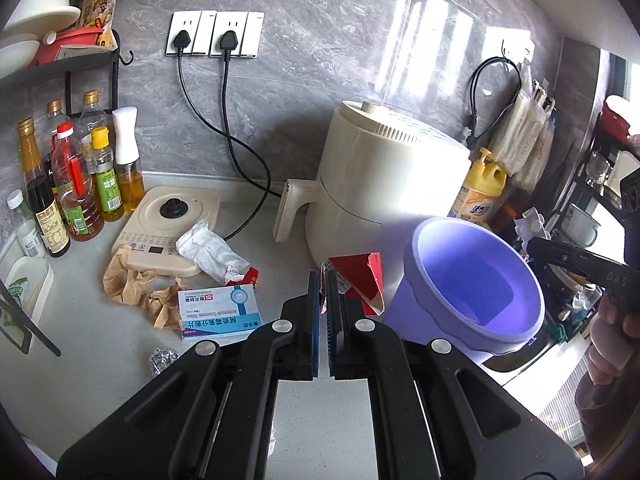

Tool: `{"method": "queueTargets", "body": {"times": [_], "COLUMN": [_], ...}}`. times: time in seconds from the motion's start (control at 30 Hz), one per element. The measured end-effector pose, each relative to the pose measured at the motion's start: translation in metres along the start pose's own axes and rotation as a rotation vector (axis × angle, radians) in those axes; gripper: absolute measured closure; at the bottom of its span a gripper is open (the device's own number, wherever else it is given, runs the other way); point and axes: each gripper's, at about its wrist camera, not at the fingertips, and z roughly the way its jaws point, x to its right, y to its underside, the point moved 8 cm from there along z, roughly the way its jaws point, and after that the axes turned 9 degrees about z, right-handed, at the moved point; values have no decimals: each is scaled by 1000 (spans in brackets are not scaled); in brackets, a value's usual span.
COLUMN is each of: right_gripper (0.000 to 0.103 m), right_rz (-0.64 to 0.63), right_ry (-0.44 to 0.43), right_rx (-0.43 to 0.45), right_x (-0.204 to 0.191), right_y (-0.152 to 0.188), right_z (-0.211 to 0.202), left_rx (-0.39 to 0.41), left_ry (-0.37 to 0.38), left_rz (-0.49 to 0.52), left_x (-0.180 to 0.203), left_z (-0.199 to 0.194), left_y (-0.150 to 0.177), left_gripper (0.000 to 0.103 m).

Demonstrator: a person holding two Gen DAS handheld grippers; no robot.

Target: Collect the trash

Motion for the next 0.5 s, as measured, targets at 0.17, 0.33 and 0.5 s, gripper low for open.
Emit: {"method": "queueTargets", "body": {"times": [0.17, 0.33, 0.5], "right_gripper": [48, 48, 49], "right_rz": [52, 99, 127], "right_ry": [23, 55, 82], "right_rx": [48, 64, 92], "right_x": [28, 59, 81], "right_y": [-1, 5, 8], "right_z": [-20, -38, -60], "left_rx": [7, 11, 17], "left_ry": [31, 79, 141], "left_rz": [30, 70, 111], "left_x": [30, 62, 99], "left_z": [3, 11, 24], "left_y": [-8, -19, -33], "left_gripper": [99, 99, 99]}}
